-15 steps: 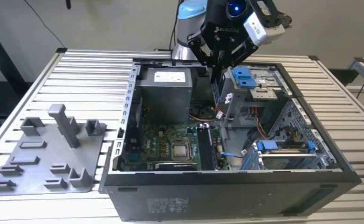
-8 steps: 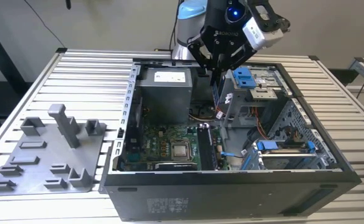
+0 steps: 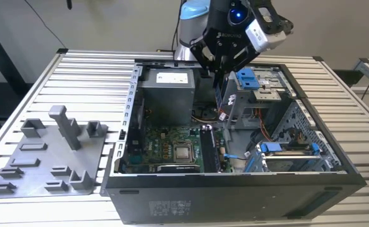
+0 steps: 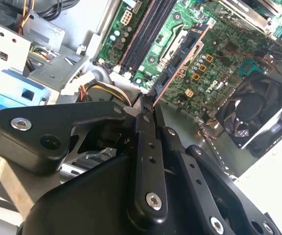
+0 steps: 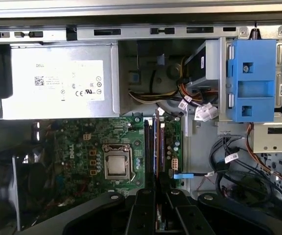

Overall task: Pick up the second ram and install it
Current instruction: 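Insert the second ram into the second slot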

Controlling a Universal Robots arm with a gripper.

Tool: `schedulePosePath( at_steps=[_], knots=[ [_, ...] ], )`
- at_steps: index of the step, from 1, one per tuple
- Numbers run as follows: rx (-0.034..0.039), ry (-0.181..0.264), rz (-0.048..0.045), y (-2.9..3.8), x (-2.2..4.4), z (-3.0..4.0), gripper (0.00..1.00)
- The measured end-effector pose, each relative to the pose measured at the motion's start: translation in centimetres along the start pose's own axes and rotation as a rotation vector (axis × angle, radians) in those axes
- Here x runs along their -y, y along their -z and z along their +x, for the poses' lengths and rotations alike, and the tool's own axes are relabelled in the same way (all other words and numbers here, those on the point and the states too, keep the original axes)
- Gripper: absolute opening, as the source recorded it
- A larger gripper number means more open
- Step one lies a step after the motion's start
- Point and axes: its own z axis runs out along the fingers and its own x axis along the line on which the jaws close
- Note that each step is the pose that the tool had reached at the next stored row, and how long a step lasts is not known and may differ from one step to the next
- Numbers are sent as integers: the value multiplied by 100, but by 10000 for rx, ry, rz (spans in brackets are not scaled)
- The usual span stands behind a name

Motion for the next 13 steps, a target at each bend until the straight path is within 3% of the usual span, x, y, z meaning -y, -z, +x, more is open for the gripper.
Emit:
schedulePosePath(
  at_steps=[13],
  knots=[
    [0,0,1,-187,3,-1,14]
  ],
)
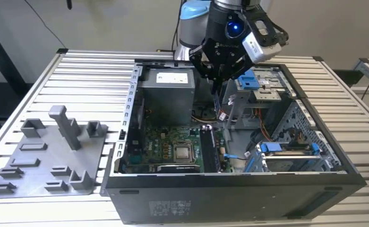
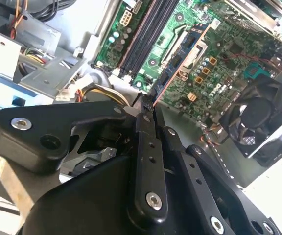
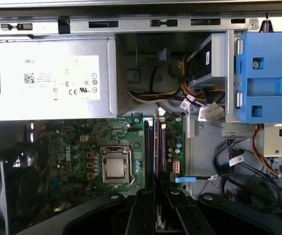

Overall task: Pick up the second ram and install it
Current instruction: 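Insert the second ram into the second slot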

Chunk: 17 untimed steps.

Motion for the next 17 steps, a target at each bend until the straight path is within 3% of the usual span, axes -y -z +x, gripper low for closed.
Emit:
schedulePosePath(
  at_steps=[8,12,15,17],
  knots=[
    [5,1,0,-143,-2,0,14],
    [4,-2,-3,-172,-2,-1,14],
    [4,-1,-101,-200,-2,-1,14],
    [3,-1,-100,-235,-2,3,14]
  ],
)
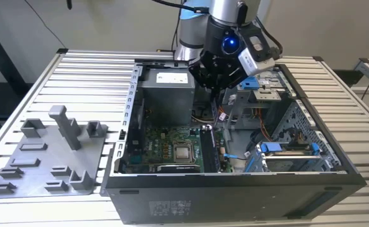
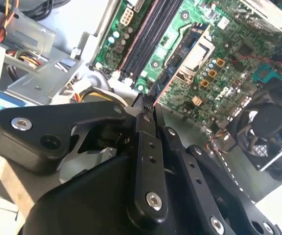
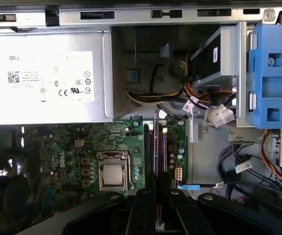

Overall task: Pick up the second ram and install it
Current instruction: 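Insert the second ram into the second slot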

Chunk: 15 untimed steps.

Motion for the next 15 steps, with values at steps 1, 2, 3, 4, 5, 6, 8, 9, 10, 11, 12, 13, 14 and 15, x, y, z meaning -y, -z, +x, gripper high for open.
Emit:
schedulePosePath(
  at_steps=[1,2,3,4,5,6,8,9,10,11,12,13,14,15],
  knots=[
    [0,2,0,-18,0,0,14],
    [0,4,-1,-36,0,2,14],
    [0,5,1,-54,0,4,14],
    [0,9,0,-72,0,5,14],
    [0,13,0,-91,0,7,14],
    [-3,13,-1,-110,0,7,14],
    [-4,14,1,-145,0,7,14],
    [-7,14,0,-163,0,7,14],
    [-11,13,1,-181,1,8,14],
    [-22,13,1,-198,2,8,14],
    [-40,14,3,-214,4,8,14],
    [-42,12,2,-233,4,9,14],
    [-44,12,2,-251,4,11,14],
    [-46,13,2,-269,4,13,14]
  ],
)
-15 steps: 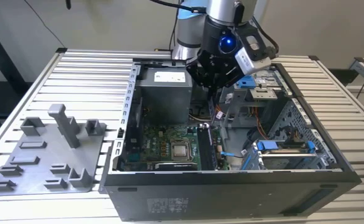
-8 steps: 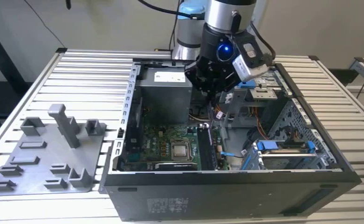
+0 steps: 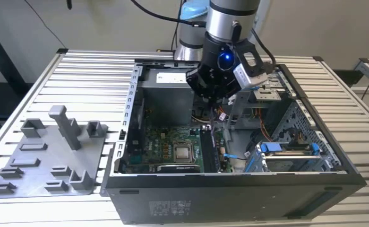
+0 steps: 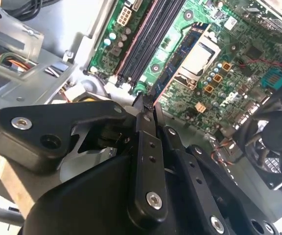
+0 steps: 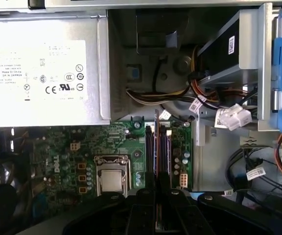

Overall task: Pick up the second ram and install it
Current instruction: 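Insert the second ram into the second slot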

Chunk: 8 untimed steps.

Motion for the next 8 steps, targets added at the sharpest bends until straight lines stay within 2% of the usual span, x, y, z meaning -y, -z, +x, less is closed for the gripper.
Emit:
schedulePosePath(
  at_steps=[8],
  knots=[
    [-62,0,4,-140,20,2,14]
  ],
)
